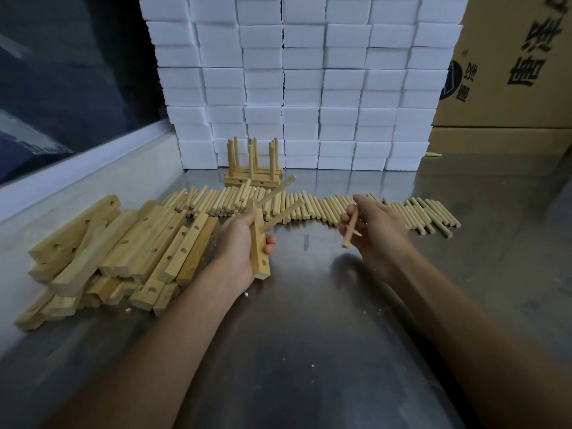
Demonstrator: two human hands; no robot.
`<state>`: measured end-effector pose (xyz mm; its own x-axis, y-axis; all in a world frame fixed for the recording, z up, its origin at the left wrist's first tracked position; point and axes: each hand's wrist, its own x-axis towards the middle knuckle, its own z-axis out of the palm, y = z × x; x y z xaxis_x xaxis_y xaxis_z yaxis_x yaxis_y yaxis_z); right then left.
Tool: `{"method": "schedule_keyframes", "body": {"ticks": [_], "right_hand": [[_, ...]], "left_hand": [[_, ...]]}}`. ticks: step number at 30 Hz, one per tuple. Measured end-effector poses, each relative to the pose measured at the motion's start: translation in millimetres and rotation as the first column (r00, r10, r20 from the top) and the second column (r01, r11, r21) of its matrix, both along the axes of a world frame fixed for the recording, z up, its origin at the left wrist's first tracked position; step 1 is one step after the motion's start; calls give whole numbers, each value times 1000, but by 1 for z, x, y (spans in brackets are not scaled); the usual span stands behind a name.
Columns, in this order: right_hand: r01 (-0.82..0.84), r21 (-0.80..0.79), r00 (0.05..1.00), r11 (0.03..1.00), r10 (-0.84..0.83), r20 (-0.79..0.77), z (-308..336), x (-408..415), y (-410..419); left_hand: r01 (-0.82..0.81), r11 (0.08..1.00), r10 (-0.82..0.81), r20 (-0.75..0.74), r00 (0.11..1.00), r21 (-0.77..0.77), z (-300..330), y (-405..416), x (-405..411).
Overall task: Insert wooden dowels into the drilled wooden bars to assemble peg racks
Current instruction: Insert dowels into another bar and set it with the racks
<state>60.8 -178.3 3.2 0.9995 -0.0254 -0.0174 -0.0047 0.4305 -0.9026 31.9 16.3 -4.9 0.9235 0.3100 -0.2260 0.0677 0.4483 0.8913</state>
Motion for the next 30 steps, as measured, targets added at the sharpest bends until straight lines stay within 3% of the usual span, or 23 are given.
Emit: {"method": "schedule_keyframes", "body": {"ticks": [11, 16, 18, 20, 25, 30], "right_hand": [[-74, 47, 994, 996, 77, -71, 4, -6, 4], [-10, -206, 999, 978, 0, -46, 6, -9, 9], [-43, -131, 999, 990, 39, -30, 8, -11, 11], [-95, -99, 995, 991, 97, 14, 10, -15, 12], [-214, -243, 967, 946, 241, 84, 5, -24, 20], [-297, -296, 934, 908, 341, 110, 1, -30, 33]], "left_hand": [[34, 996, -33, 7, 999, -79, 5, -2, -6], [61, 974, -57, 25, 998, -217, 7, -3, -7], [53, 966, -43, 44, 998, -253, 7, -3, -6], [33, 974, -23, 46, 999, -223, 6, -3, -5], [-3, 995, 4, 16, 1000, -103, 6, -3, -3], [-16, 991, 19, 21, 1000, -132, 9, -4, -4]]}}
